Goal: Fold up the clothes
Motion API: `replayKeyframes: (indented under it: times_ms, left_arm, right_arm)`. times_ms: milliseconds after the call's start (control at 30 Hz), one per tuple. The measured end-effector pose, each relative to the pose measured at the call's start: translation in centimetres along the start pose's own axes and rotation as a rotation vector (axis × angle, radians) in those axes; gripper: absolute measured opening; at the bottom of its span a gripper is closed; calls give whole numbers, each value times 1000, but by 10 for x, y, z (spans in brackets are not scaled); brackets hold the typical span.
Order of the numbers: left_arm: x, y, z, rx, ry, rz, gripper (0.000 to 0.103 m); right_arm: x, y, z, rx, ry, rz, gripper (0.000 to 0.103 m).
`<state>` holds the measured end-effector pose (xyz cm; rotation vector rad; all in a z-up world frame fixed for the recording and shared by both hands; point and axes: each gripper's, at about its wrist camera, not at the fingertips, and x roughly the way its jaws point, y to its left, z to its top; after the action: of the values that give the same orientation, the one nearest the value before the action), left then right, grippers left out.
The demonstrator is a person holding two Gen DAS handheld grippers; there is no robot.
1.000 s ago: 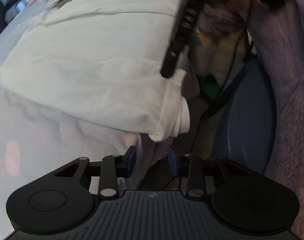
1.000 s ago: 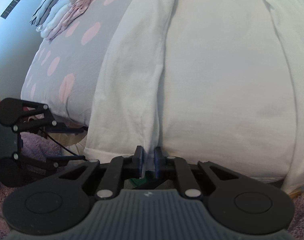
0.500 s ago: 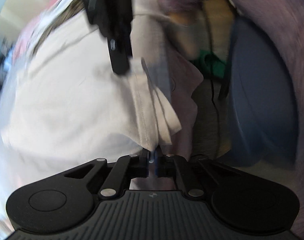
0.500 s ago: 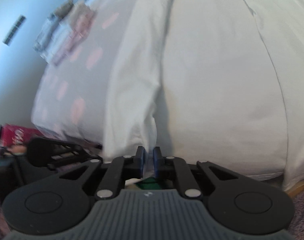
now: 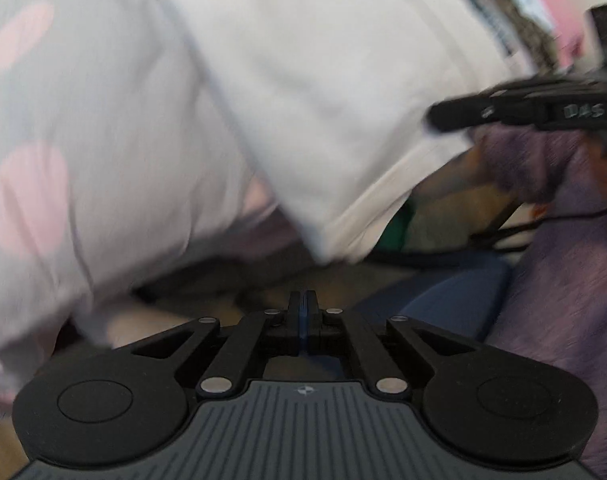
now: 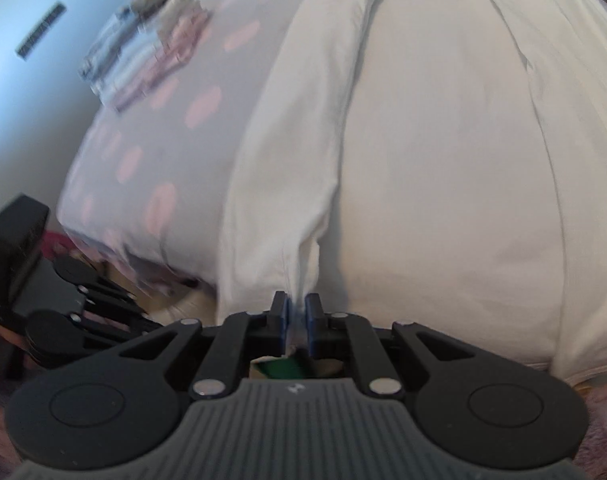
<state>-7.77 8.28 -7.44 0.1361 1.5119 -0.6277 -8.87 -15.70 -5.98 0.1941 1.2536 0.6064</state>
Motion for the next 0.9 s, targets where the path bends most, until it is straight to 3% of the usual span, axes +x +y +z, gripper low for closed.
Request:
replayKeyframes:
  times_ms: [133, 233, 433, 500, 533, 567, 700, 900]
  left_arm:
    - [-8, -5, 5, 31, -28, 22, 0]
    - [-21, -10, 11, 48, -78, 47, 0]
    - [-53, 4, 32, 5, -191, 59, 1]
    - [-61, 6, 42, -9, -220, 73, 11]
    - [-66, 9, 48, -12, -236, 80, 14]
    - [-71, 12, 55, -15, -251, 86, 19]
    - [-91, 27, 88, -8, -285, 113, 22]
    - [-94, 31, 154, 2, -309, 147, 26]
  right_arm:
    - [5, -1, -5, -18, 21, -51, 20]
    - [6, -7, -1, 12, -3, -30, 37]
    - [24, -21, 7, 54, -3, -17, 37]
    - [30, -20, 7, 51, 15, 18, 34]
    - [32, -17, 7, 41, 21, 27, 17]
    - [32, -15, 7, 27, 24, 26, 10]
    - [22, -4, 6, -17, 15, 22, 8]
    - [30, 12, 7, -105, 44, -71, 8]
